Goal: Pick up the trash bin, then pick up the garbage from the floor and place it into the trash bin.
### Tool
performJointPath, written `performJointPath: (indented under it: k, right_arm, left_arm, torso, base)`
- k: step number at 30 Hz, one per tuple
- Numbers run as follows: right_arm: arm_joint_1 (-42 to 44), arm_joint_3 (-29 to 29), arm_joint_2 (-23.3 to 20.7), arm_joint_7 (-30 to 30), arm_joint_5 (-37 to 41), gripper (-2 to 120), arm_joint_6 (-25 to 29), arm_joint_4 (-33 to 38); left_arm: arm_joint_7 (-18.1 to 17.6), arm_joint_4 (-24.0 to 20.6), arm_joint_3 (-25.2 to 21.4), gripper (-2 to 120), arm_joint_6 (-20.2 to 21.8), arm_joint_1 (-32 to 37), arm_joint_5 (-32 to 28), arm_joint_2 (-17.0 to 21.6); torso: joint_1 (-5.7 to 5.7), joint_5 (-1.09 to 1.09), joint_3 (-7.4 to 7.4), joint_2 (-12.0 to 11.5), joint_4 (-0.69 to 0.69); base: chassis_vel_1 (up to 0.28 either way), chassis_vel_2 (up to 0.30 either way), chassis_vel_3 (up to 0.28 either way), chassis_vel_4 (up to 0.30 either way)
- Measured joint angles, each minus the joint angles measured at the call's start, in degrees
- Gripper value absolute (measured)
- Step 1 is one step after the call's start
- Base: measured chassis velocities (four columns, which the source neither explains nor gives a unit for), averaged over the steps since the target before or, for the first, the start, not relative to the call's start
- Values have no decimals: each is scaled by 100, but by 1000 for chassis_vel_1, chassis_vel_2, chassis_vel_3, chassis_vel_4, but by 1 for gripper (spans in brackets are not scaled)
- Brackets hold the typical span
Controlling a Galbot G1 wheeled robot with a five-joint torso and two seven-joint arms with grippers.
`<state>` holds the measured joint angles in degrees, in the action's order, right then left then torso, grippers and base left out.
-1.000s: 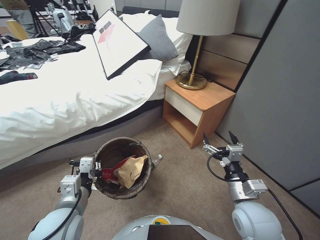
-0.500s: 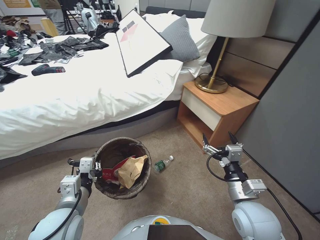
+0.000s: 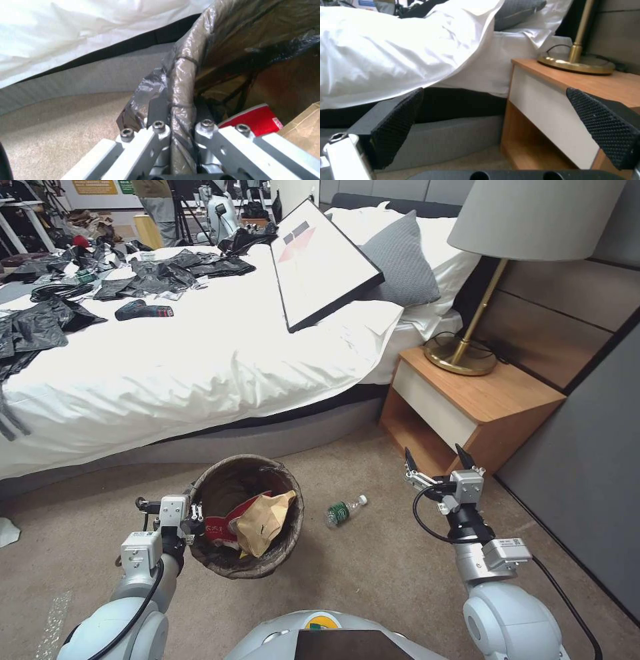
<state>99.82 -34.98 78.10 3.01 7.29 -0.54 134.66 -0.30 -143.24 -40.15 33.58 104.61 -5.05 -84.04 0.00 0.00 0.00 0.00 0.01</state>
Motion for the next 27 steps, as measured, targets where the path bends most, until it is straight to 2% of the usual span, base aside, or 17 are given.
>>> performJointPath:
  k: [6,8,14,21,25,27]
  right_arm:
    - [3,13,-20,64,52,100,-103,-2]
    - [-9,100,-48,322,121,100,-354,30]
    - [-168,258,-186,622,202,100,-644,-61]
    - [-832,659,-941,1047,1272,100,-1297,-346]
    - [-1071,738,-1249,1038,1562,100,-1492,-524]
    - [-1224,829,-1574,928,1725,100,-1606,-725]
  left_arm:
    - [22,0,16,2,-69,-6,6,-3]
    - [22,0,14,2,-90,-6,10,-2]
    - [23,0,-29,2,-95,39,5,30]
    - [8,0,-82,2,-64,145,-62,78]
    - [6,0,-75,2,-55,216,-66,73]
    - [3,0,-96,2,-53,264,-77,77]
  torso:
    - [0,0,0,0,-3]
    - [0,0,0,0,-2]
    - [0,0,0,0,-1]
    - [0,1,0,0,-1]
    - [0,0,0,0,-1]
    - [0,1,0,0,-1]
  base:
    - [0,0,0,0]
    - [0,0,0,0]
    - [0,0,0,0]
    - [0,0,0,0]
    - [0,0,0,0]
    - [0,0,0,0]
